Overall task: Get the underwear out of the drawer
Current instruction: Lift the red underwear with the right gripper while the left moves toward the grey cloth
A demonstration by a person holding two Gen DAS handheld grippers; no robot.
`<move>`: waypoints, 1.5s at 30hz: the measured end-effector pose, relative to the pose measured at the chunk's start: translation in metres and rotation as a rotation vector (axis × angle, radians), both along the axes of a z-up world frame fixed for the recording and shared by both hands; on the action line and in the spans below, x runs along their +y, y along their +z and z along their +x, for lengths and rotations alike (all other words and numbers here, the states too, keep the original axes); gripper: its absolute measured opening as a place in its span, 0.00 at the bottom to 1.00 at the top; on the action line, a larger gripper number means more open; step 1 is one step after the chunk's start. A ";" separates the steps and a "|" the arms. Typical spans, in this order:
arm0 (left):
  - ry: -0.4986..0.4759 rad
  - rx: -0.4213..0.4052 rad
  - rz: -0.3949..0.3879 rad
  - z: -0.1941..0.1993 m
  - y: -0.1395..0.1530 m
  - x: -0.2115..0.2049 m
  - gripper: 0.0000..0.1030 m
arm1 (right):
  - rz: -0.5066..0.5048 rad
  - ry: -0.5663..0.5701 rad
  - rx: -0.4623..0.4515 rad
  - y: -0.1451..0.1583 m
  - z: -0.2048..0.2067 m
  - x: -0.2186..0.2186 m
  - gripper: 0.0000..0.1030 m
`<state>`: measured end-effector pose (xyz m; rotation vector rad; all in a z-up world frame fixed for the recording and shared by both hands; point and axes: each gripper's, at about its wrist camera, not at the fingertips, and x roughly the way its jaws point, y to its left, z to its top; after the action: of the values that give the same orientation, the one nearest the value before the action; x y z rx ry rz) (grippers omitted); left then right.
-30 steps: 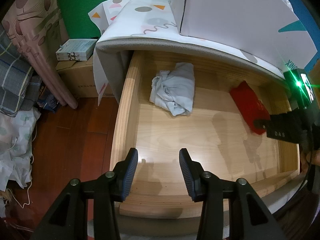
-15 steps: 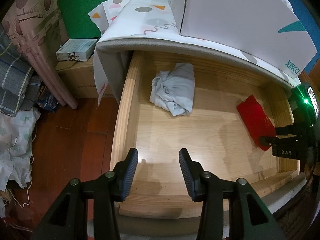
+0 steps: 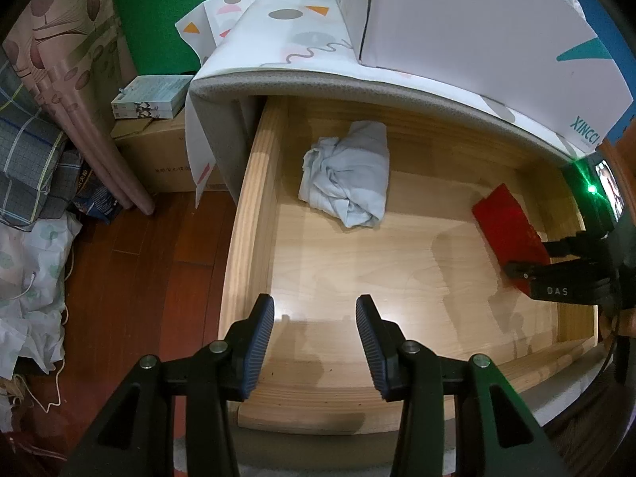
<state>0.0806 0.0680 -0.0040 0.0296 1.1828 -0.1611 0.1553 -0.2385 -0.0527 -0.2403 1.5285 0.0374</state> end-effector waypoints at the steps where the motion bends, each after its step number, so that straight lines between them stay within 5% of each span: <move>1: -0.001 0.001 0.000 0.001 -0.001 -0.001 0.42 | 0.004 -0.016 0.012 0.000 -0.002 -0.003 0.48; 23: -0.003 0.006 0.024 0.002 -0.003 -0.001 0.42 | 0.029 -0.226 0.192 -0.014 -0.074 -0.034 0.47; 45: -0.008 0.019 0.074 0.002 -0.008 -0.005 0.42 | 0.068 -0.299 0.165 -0.002 -0.097 -0.048 0.43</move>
<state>0.0829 0.0626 -0.0119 0.0978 1.2071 -0.1244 0.0580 -0.2864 -0.0550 0.0486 1.7103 -0.1301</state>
